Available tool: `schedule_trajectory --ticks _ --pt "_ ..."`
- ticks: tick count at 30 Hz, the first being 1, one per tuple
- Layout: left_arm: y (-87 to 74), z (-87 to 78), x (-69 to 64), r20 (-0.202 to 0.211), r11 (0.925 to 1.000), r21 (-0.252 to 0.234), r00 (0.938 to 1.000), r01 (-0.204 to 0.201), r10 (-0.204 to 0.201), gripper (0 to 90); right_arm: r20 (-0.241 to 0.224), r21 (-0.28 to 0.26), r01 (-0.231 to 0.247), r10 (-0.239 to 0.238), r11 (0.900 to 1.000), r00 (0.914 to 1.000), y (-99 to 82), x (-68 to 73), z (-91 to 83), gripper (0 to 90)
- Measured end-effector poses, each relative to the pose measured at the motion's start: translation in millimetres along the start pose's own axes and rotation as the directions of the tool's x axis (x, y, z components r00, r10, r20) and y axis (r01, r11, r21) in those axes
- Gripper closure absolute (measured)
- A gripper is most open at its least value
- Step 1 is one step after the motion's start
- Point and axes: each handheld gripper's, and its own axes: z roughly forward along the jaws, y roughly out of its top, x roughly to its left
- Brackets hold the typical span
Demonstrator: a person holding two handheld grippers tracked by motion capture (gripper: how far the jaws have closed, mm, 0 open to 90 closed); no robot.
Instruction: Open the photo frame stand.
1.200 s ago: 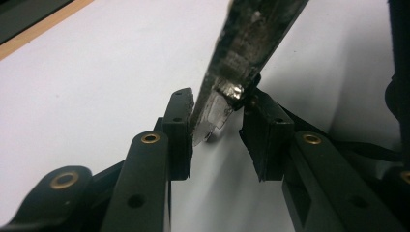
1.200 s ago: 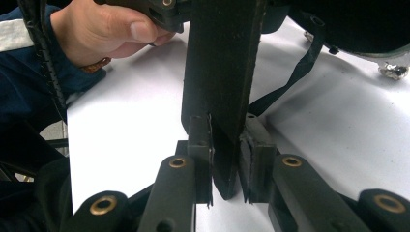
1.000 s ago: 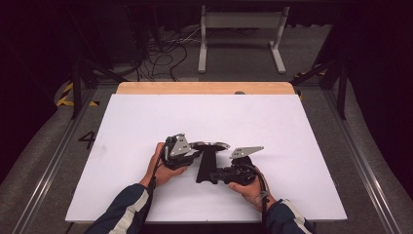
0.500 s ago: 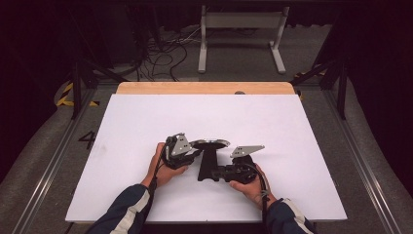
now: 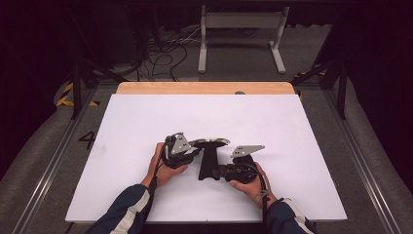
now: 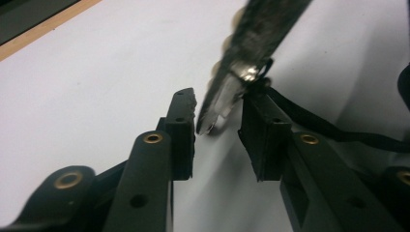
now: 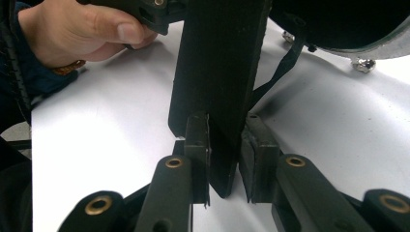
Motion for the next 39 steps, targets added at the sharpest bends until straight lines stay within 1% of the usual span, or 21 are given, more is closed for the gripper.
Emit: schedule_trajectory --ticks 2,3,5,7,9,12,14,15,16,19,22,23,25,29,30,33,34,35,37,39 --pt "1.2 -2.7 -0.4 -0.006 0.9999 0.005 0.9999 -0.011 0.011 66.1 0.008 -0.004 0.009 -0.009 1.0000 0.9999 -0.3 0.9 -0.3 75.6" --pt "2.5 -5.6 -0.5 -0.003 0.9999 -0.006 0.9999 -0.014 0.014 66.0 0.011 -0.007 0.014 -0.014 0.9999 0.9999 -0.6 1.3 -0.6 75.6" --pt "5.1 -10.7 0.0 0.011 0.9995 -0.024 0.9998 -0.019 0.019 65.6 0.017 -0.018 0.016 -0.015 0.9997 0.9997 -1.0 0.9 -2.7 76.6" --pt "6.6 -13.8 0.1 0.030 0.9993 -0.029 0.9992 -0.024 0.025 65.4 0.021 -0.027 0.013 -0.013 0.9995 0.9997 -0.8 0.3 -5.5 77.4" --pt "7.1 -14.6 -0.7 0.032 0.9991 -0.019 0.9988 -0.037 0.038 63.8 0.031 -0.034 0.014 -0.013 0.9993 0.9994 -0.6 -0.2 -8.2 78.7" --pt "7.0 -16.4 -0.5 0.037 0.9995 -0.010 0.9988 -0.031 0.031 61.0 0.054 -0.031 0.028 -0.026 0.9991 0.9982 -0.1 1.3 -11.8 80.2" --pt "7.3 -18.4 0.5 0.038 0.9993 -0.002 0.9986 -0.036 0.037 60.3 0.066 -0.028 0.040 -0.038 0.9988 0.9971 0.7 2.4 -13.7 81.3" --pt "7.2 -20.3 0.6 0.039 0.9995 0.000 0.9988 -0.031 0.031 59.8 0.075 -0.029 0.047 -0.045 0.9985 0.9962 1.4 2.9 -14.8 81.7" --pt "7.3 -22.4 1.2 0.041 0.9996 -0.006 0.9988 -0.027 0.028 59.6 0.082 -0.031 0.053 -0.050 0.9981 0.9954 2.1 3.6 -16.3 82.2" --pt "8.2 -28.1 2.1 0.039 0.9996 -0.017 0.9989 -0.023 0.024 59.5 0.108 -0.030 0.075 -0.071 0.9968 0.9916 3.3 5.8 -19.7 84.2" --pt "10.4 -34.1 3.5 0.042 0.9988 -0.045 0.9989 -0.020 0.022 60.1 0.137 -0.035 0.090 -0.085 0.9953 0.9869 4.1 8.8 -23.4 88.2" --pt "11.1 -35.6 3.7 0.041 0.9983 -0.055 0.9989 -0.019 0.021 60.2 0.146 -0.045 0.100 -0.092 0.9940 0.9850 4.8 10.3 -25.5 90.0" --pt "11.8 -37.2 3.8 0.042 0.9976 -0.066 0.9988 -0.021 0.024 61.1 0.160 -0.051 0.116 -0.107 0.9919 0.9813 6.7 12.7 -28.5 90.0" --pt "11.5 -35.5 4.3 0.047 0.9977 -0.065 0.9987 -0.017 0.020 62.3 0.193 -0.093 0.148 -0.128 0.9845 0.9729 11.9 20.6 -35.7 90.0" --pt "11.3 -34.8 4.3 0.048 0.9980 -0.062 0.9987 -0.013 0.016 62.4 0.194 -0.102 0.153 -0.131 0.9829 0.9723 12.4 22.3 -36.4 90.0" --pt "11.7 -33.3 3.8 0.063 0.9980 -0.061 0.9978 -0.017 0.020 62.4 0.209 -0.114 0.182 -0.155 0.9767 0.9656 14.0 29.5 -36.4 90.0" --pt "11.7 -33.3 3.8 0.063 0.9980 -0.061 0.9978 -0.017 0.020 62.3 0.209 -0.114 0.182 -0.155 0.9767 0.9656 14.0 29.5 -36.4 90.0" --pt "12.4 -32.6 4.2 0.071 0.9977 -0.067 0.9973 -0.016 0.020 62.4 0.204 -0.125 0.192 -0.164 0.9734 0.9651 14.8 34.1 -33.4 90.0" --pt "13.4 -30.9 4.8 0.075 0.9975 -0.069 0.9969 -0.016 0.021 62.8 0.199 -0.128 0.194 -0.166 0.9726 0.9659 15.2 36.7 -30.4 90.0" --pt "13.8 -29.9 5.6 0.084 0.9973 -0.072 0.9964 -0.010 0.016 65.6 0.198 -0.122 0.207 -0.181 0.9706 0.9634 16.0 39.9 -26.7 90.0"
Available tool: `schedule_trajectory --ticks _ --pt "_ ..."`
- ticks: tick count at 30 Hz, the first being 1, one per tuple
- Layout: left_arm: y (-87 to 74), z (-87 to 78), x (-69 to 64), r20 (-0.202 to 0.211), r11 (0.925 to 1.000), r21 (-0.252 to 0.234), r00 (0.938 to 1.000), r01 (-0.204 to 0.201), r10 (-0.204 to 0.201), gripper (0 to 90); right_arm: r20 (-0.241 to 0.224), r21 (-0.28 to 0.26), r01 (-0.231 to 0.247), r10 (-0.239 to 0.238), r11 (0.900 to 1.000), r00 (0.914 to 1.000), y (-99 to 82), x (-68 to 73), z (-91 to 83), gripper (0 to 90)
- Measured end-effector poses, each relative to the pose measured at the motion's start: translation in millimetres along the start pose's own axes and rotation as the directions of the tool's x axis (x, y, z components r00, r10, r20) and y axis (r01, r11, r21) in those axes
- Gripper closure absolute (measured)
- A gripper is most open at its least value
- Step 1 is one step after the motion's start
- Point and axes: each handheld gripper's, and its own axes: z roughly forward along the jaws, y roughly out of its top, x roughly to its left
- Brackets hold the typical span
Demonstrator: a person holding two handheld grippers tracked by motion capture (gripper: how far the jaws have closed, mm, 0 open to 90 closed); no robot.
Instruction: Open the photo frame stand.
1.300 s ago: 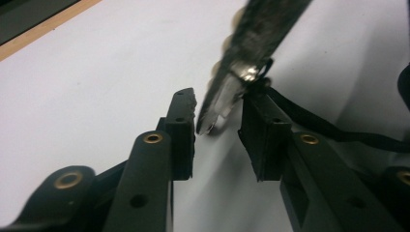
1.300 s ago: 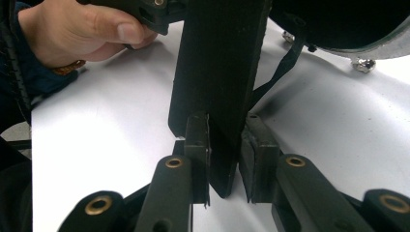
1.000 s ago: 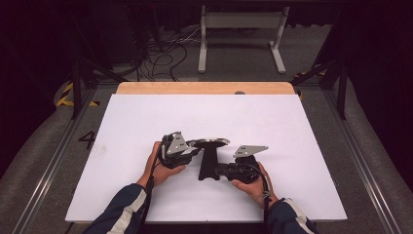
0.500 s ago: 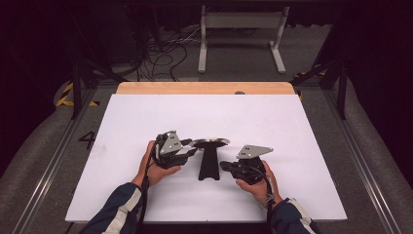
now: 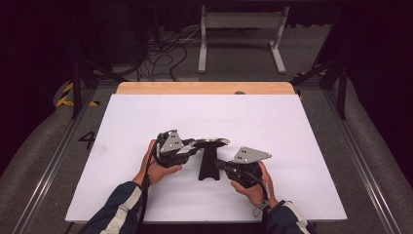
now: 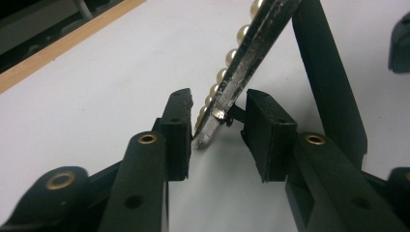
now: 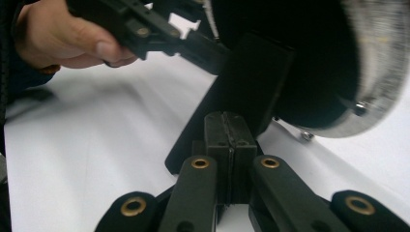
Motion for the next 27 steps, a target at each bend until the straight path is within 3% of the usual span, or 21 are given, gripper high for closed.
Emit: schedule_trajectory --ticks 4,8,12,16,21,23,27 --pt "-0.4 0.5 1.6 0.006 1.0000 -0.005 1.0000 0.006 -0.006 67.5 -0.005 -0.002 0.020 -0.020 0.9998 0.9998 0.7 7.7 5.6 90.0" --pt "0.2 0.9 1.2 -0.002 0.9998 0.000 0.9998 -0.017 0.017 68.1 -0.021 0.012 0.039 -0.039 0.9992 0.9990 -1.3 18.1 16.2 90.0" --pt "-3.4 4.8 4.3 0.012 1.0000 0.001 0.9999 0.003 -0.003 65.8 -0.022 0.009 0.062 -0.062 0.9980 0.9978 -2.3 30.0 28.4 90.0" --pt "-4.9 8.8 3.1 0.003 0.9998 0.018 1.0000 -0.003 0.003 68.0 0.023 0.012 0.097 -0.098 0.9952 0.9950 -3.2 44.1 44.1 90.0" --pt "-4.3 8.2 1.8 -0.006 0.9995 0.028 0.9999 -0.016 0.016 69.3 0.070 0.020 0.106 -0.108 0.9941 0.9918 -7.3 53.8 56.8 90.0" --pt "-3.9 7.9 0.8 -0.016 0.9990 0.035 0.9995 -0.027 0.028 69.6 0.109 0.048 0.118 -0.122 0.9919 0.9864 -11.3 59.4 66.0 90.0" --pt "-3.4 8.0 -0.8 -0.023 0.9988 0.039 0.9993 -0.029 0.030 69.7 0.136 0.084 0.123 -0.134 0.9888 0.9816 -14.8 60.8 70.1 90.0"
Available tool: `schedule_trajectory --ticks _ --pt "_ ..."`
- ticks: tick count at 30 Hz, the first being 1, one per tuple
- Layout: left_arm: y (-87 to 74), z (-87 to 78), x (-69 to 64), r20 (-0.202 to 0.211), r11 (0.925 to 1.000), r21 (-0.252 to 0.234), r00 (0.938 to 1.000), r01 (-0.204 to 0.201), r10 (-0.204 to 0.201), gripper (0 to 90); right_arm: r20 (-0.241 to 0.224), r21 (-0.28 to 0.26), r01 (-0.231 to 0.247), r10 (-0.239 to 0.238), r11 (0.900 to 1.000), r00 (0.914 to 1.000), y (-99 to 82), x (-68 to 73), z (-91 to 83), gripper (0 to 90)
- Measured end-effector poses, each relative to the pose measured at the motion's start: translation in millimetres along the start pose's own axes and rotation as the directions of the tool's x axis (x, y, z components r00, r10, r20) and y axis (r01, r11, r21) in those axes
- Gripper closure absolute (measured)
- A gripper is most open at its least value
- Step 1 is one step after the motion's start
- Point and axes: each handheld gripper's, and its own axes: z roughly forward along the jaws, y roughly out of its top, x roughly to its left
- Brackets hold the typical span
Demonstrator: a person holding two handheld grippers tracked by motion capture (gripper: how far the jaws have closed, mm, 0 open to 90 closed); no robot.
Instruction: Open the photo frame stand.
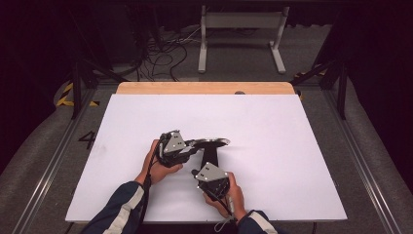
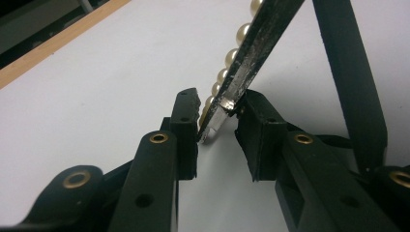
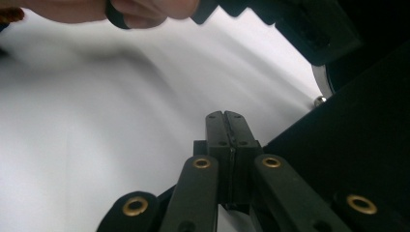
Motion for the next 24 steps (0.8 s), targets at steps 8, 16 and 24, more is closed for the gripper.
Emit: schedule_trajectory --ticks 8,16,24 --pt "-0.6 -0.2 -0.3 0.000 1.0000 -0.001 1.0000 0.000 0.000 70.7 0.022 0.029 0.002 -0.002 0.9996 0.9998 -0.1 3.7 2.2 90.0" --pt "-1.3 0.8 0.1 0.010 0.9999 -0.010 0.9999 -0.003 0.003 72.5 0.021 0.040 -0.023 0.022 0.9989 0.9995 -1.4 -1.0 5.7 90.0" --pt "-3.6 -0.2 -1.5 0.000 0.9999 -0.009 1.0000 0.009 -0.009 72.7 0.022 0.045 -0.021 0.020 0.9987 0.9996 -0.9 -1.4 7.3 90.0"
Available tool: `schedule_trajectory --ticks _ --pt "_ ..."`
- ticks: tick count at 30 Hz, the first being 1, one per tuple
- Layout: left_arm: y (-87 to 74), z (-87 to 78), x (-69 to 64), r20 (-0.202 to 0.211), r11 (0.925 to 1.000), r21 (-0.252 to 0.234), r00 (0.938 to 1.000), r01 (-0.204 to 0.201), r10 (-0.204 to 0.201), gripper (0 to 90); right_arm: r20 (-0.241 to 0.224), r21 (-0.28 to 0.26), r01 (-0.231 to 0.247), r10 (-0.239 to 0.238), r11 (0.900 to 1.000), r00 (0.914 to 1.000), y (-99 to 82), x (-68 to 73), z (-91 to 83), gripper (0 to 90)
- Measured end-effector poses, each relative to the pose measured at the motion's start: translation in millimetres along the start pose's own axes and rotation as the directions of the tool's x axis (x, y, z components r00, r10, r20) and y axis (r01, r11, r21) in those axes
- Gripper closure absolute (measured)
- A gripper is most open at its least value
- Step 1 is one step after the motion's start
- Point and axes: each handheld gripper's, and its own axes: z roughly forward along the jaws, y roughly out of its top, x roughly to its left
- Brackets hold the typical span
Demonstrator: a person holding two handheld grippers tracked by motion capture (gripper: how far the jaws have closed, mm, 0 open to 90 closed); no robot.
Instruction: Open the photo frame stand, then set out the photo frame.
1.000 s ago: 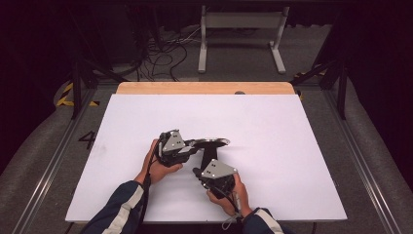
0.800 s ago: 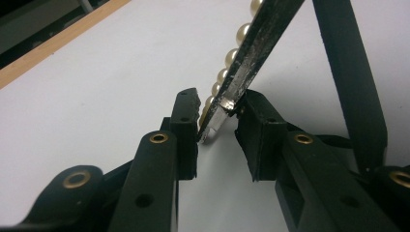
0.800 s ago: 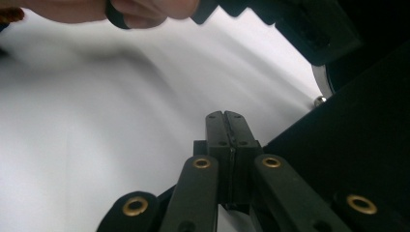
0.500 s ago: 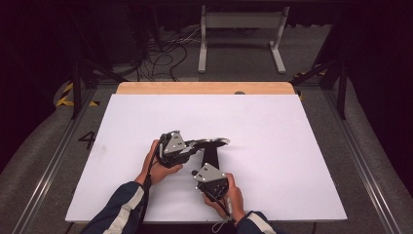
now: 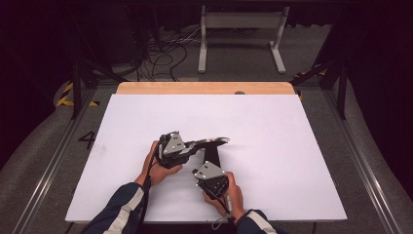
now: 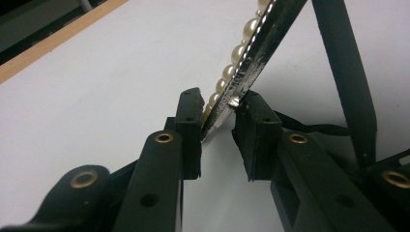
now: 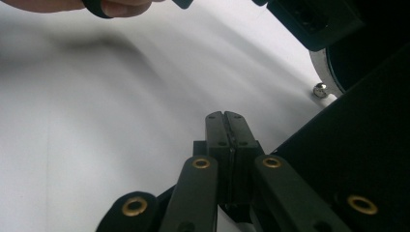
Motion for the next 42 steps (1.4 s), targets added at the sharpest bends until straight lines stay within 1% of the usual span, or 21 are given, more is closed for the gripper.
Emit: schedule_trajectory --ticks 6,9,12,14,16,17,19,20,22,25,30,32,33,35,36,38,40,42 --pt "0.6 2.2 -0.2 0.001 0.9999 -0.010 1.0000 0.006 -0.006 72.2 0.002 -0.001 -0.023 0.023 0.9997 0.9997 -0.5 -2.1 -1.0 90.0" --pt "0.5 5.2 -0.5 -0.006 1.0000 -0.001 1.0000 0.001 -0.001 71.5 0.009 0.002 -0.021 0.021 0.9998 0.9997 -0.8 -1.5 -1.6 90.0" --pt "-1.0 6.9 1.3 0.011 0.9999 -0.005 0.9999 0.010 -0.010 72.1 0.009 0.007 -0.021 0.021 0.9997 0.9997 -1.7 -1.0 -2.7 90.0" --pt "-0.9 7.3 1.6 0.014 1.0000 0.000 0.9999 -0.003 0.003 72.8 0.013 0.010 -0.024 0.024 0.9997 0.9996 -2.6 -2.0 -3.8 90.0" --pt "0.9 7.7 -0.9 0.003 0.9997 0.009 0.9998 -0.022 0.022 74.0 0.015 0.011 -0.031 0.031 0.9994 0.9994 -4.1 -3.9 -5.2 90.0" --pt "1.4 7.6 -1.7 0.004 0.9997 0.008 0.9997 -0.024 0.024 74.7 0.021 0.012 -0.027 0.027 0.9996 0.9994 -4.9 -5.4 -6.1 90.0" --pt "1.6 7.2 -2.6 0.012 0.9998 0.007 0.9997 -0.021 0.021 76.1 0.027 0.016 -0.043 0.042 0.9990 0.9988 -6.1 -8.6 -7.7 90.0" --pt "1.6 7.2 -2.6 0.012 0.9998 0.007 0.9997 -0.021 0.021 76.5 0.027 0.016 -0.043 0.042 0.9990 0.9988 -6.1 -8.6 -7.7 90.0" --pt "1.6 7.3 -3.7 0.010 0.9998 0.010 0.9998 -0.017 0.017 76.7 0.016 0.019 -0.069 0.068 0.9974 0.9975 -7.6 -13.3 -9.6 90.0" --pt "2.0 6.7 -4.0 0.005 0.9995 0.016 0.9996 -0.029 0.029 77.0 0.011 0.017 -0.079 0.079 0.9967 0.9968 -8.5 -15.4 -10.1 90.0" --pt "2.4 5.9 -5.2 0.003 0.9994 0.021 0.9996 -0.029 0.029 77.6 -0.003 0.017 -0.097 0.097 0.9952 0.9953 -9.3 -19.4 -11.5 90.0" --pt "2.9 5.9 -5.9 -0.001 0.9989 0.025 0.9992 -0.039 0.039 77.9 -0.010 0.019 -0.118 0.119 0.9928 0.9929 -10.5 -23.4 -12.9 90.0" --pt "3.1 6.0 -6.8 -0.004 0.9990 0.026 0.9993 -0.037 0.037 78.0 -0.013 0.018 -0.122 0.122 0.9924 0.9924 -11.3 -25.8 -13.3 90.0" --pt "3.9 6.4 -8.1 -0.006 0.9984 0.029 0.9988 -0.048 0.048 78.1 -0.019 0.018 -0.138 0.139 0.9902 0.9901 -12.5 -29.1 -14.4 90.0" --pt "4.0 6.3 -8.3 -0.007 0.9983 0.031 0.9987 -0.050 0.050 78.0 -0.017 0.019 -0.138 0.138 0.9903 0.9903 -13.0 -30.7 -14.9 90.0" --pt "4.1 6.4 -8.9 -0.005 0.9982 0.031 0.9987 -0.051 0.051 77.9 -0.024 0.018 -0.155 0.155 0.9877 0.9876 -14.4 -34.4 -15.7 90.0" --pt "4.3 6.6 -10.4 -0.007 0.9983 0.033 0.9988 -0.048 0.048 77.8 -0.017 0.016 -0.162 0.162 0.9867 0.9867 -15.7 -36.8 -16.5 90.0" --pt "4.7 6.6 -10.9 -0.008 0.9979 0.037 0.9985 -0.054 0.055 77.8 -0.021 0.014 -0.167 0.168 0.9858 0.9856 -17.2 -39.2 -17.0 90.0"
